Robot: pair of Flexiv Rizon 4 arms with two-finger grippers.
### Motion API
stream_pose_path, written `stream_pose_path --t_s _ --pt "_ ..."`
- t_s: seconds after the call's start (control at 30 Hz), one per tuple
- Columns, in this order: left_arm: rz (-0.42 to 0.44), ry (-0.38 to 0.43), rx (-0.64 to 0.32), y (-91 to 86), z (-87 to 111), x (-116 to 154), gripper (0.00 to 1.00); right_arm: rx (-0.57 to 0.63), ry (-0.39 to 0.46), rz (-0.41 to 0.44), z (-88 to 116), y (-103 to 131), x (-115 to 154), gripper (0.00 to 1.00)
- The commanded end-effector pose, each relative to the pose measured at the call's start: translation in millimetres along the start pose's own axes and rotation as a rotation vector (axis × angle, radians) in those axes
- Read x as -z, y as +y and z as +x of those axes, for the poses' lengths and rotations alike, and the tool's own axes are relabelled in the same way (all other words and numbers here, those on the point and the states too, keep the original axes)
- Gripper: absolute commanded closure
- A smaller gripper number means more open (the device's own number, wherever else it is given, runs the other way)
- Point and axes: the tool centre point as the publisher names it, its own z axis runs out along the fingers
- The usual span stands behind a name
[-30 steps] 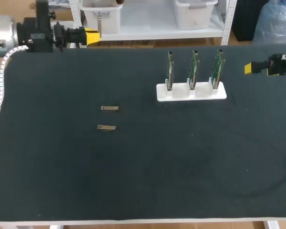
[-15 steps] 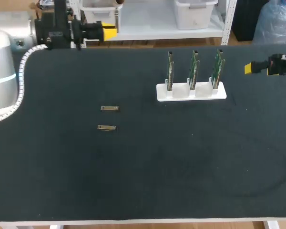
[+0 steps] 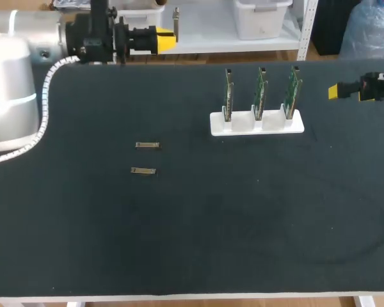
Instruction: Pick up the optical module with the left hand, and insert it into the network port with the right hand.
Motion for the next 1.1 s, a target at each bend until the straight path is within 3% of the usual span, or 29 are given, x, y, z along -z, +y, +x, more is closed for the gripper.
stream_pose_path --t_s 0.03,0.27,1.1 --pt "0.033 -0.004 0.044 23.4 2.9 -15 1.00 -0.001 -0.001 0.004 0 1 0 0.00" --pt "0.001 -0.013 0.126 37.5 8.1 -31 1.00 -0.001 -0.001 0.004 0 1 0 0.00" --pt "0.095 -0.026 0.134 21.4 9.1 -102 1.00 -0.001 -0.001 0.004 0 1 0 0.00"
